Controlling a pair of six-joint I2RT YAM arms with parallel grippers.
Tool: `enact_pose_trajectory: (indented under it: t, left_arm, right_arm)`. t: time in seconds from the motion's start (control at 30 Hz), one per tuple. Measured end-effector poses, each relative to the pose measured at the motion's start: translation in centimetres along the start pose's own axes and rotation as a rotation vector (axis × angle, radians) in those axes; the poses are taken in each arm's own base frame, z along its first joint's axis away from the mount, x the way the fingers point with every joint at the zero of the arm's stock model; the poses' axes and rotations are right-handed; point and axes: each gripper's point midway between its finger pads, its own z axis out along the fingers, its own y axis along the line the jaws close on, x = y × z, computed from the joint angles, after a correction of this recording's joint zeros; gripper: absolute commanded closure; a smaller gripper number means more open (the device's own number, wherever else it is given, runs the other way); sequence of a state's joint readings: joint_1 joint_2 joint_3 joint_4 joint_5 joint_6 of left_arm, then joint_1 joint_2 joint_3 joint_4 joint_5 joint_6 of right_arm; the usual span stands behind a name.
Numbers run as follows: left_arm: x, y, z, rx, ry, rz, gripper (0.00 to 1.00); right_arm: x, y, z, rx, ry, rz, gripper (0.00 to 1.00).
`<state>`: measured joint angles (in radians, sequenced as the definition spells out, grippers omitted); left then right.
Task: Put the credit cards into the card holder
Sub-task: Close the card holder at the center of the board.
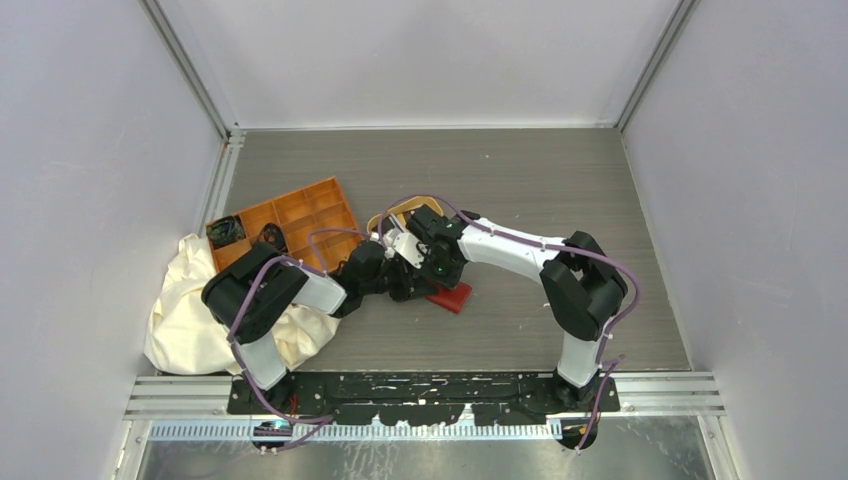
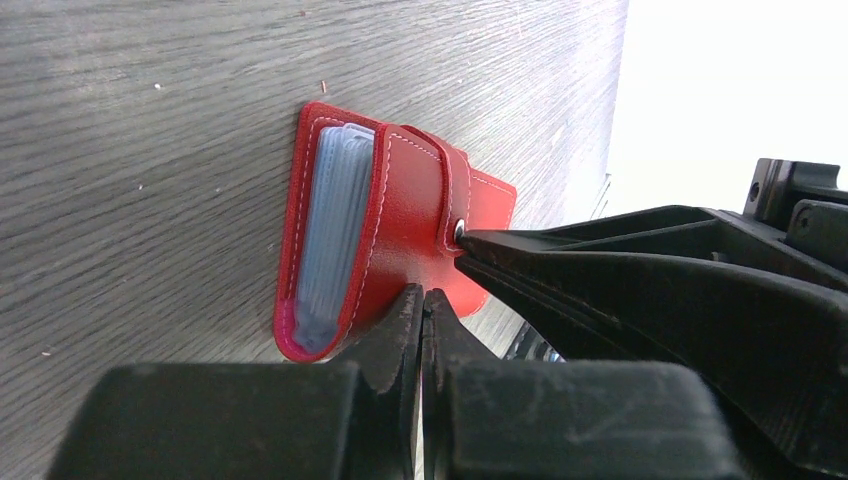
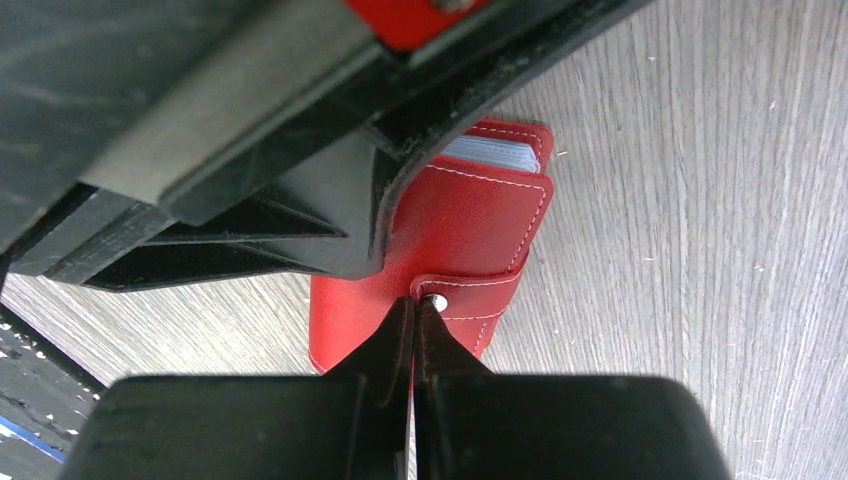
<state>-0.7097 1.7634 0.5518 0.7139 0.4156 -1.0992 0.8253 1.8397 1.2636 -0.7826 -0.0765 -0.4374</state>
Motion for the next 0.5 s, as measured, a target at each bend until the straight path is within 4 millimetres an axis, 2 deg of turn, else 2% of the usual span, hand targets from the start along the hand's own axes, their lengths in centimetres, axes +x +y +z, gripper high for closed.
enact_pose_trajectory:
  t: [0.07,0.1,0.17,0.27,0.33,0.5]
  left_arm:
    - [0.0,0.0,0.0,0.000,0.000,-0.001,1.00]
    - [0.0,0.0,0.0,0.000,0.000,-0.003,1.00]
    - [0.0,0.0,0.0,-0.002,0.001,-0.022,1.00]
    - [0.0,0.1,0.0,-0.006,0.001,-0.047,1.00]
    - [0.0,0.1,0.0,-0.007,0.000,-0.050,1.00]
    - [-0.1,-0.1,0.1,0.004,0.001,0.022,1.00]
  right_arm:
    - [0.1,0.0,0.1,0.000,0.004,0.003,0.98]
    - [0.1,0.1,0.1,-0.002,0.009,0.004,0.92]
    - [0.0,0.1,0.1,-0.006,0.016,0.007,0.72]
    - [-0.4,1.0,0.1,-0.056,0.000,0.050,0.57]
    - [-0.8,1.3,-0.3,-0.092,-0.025,0.068,0.51]
    - [-0.9,1.3,-1.1,-0.201,-0.086,0.125,0.46]
